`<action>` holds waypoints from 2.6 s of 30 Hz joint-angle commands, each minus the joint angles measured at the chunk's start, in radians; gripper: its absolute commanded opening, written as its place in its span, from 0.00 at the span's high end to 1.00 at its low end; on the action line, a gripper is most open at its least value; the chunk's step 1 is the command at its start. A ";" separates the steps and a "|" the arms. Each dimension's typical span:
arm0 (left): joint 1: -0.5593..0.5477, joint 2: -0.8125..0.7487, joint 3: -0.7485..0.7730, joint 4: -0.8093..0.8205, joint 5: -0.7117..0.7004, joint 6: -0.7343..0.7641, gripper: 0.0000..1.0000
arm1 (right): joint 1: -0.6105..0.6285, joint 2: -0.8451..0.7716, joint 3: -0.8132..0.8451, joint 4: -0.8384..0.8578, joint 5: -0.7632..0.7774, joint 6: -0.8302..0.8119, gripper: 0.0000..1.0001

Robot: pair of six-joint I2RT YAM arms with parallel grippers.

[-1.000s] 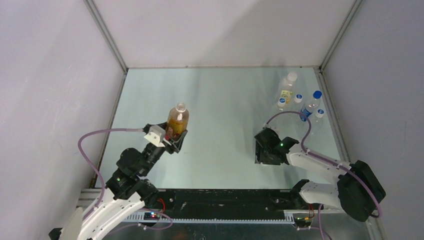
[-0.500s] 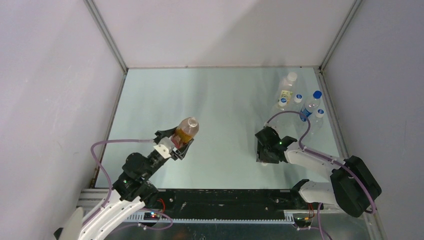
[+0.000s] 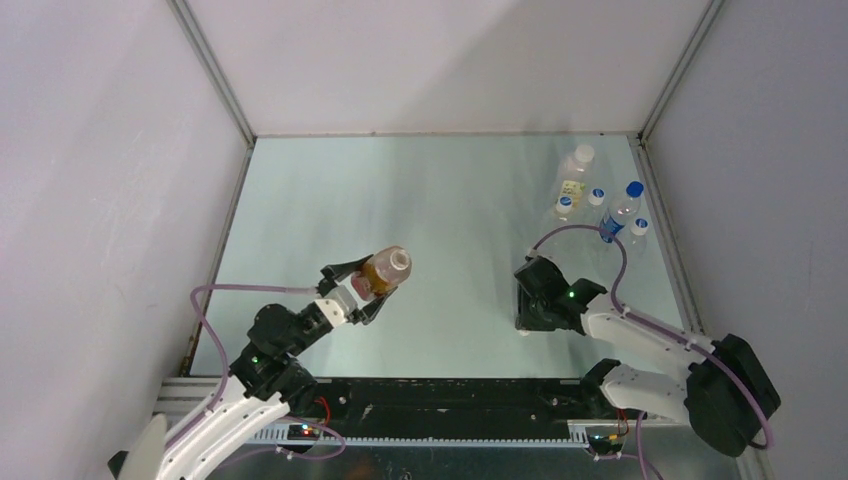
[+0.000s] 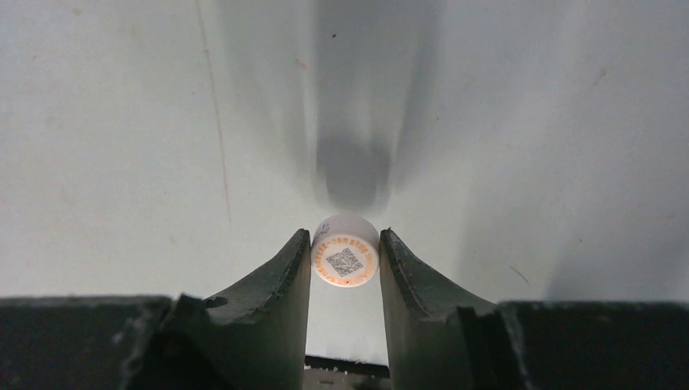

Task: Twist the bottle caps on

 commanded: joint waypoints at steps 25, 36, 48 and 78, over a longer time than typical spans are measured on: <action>-0.004 0.260 0.113 -0.064 0.363 0.202 0.59 | 0.150 -0.152 0.677 -0.158 -0.603 -0.738 1.00; -0.003 0.300 0.171 -0.143 0.387 0.203 0.63 | 0.282 -0.113 0.763 -0.134 -0.496 -0.998 1.00; -0.004 0.334 0.213 -0.180 0.419 0.210 0.66 | 0.384 -0.084 0.764 -0.072 -0.444 -1.135 1.00; -0.003 0.345 0.186 -0.036 0.536 0.106 0.79 | 0.399 -0.017 0.764 -0.210 -0.606 -1.290 1.00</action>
